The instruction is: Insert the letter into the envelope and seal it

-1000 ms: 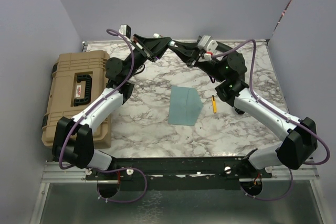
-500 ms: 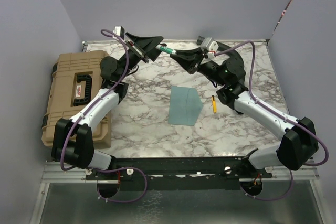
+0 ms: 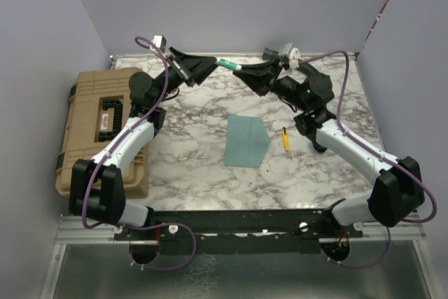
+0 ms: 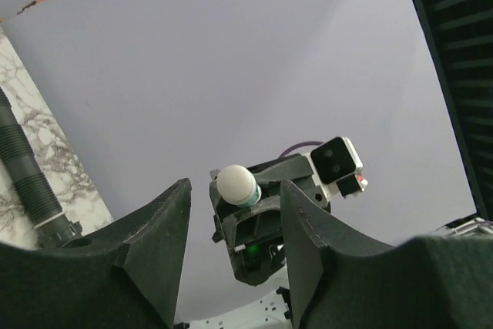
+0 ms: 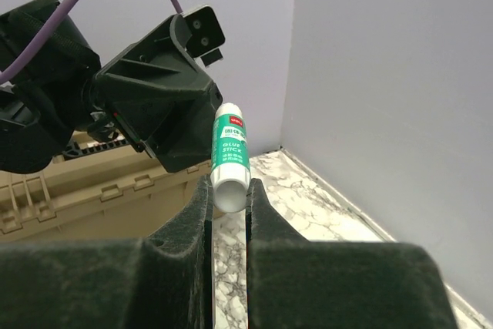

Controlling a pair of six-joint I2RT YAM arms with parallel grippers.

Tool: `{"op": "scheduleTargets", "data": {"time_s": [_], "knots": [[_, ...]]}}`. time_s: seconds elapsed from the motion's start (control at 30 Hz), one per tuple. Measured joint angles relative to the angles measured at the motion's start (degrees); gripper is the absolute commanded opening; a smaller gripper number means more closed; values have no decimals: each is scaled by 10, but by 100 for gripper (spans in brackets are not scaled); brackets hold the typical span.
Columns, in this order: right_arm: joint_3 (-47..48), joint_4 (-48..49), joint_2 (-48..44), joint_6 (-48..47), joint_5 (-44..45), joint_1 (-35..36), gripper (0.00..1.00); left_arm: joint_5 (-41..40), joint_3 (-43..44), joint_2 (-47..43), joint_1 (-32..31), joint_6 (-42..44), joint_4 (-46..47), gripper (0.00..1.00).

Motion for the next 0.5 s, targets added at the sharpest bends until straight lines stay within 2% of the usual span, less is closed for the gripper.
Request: {"op": "scheduleTargets", "data": {"time_s": [0.17,0.2,0.3,0.5], "knots": [[0,10,9,23,-23,-7,0,25,3,1,0,4,-6,51],[0,11,12,28,-28,-7,1,28,3,2,0,5,-7,48],[0,14,23,40,-42,-9,1,36,8,7,0,8,-12,37],[10,28,40,62,-57,-10,1,43,16,11,3,19,-27,1]]}}
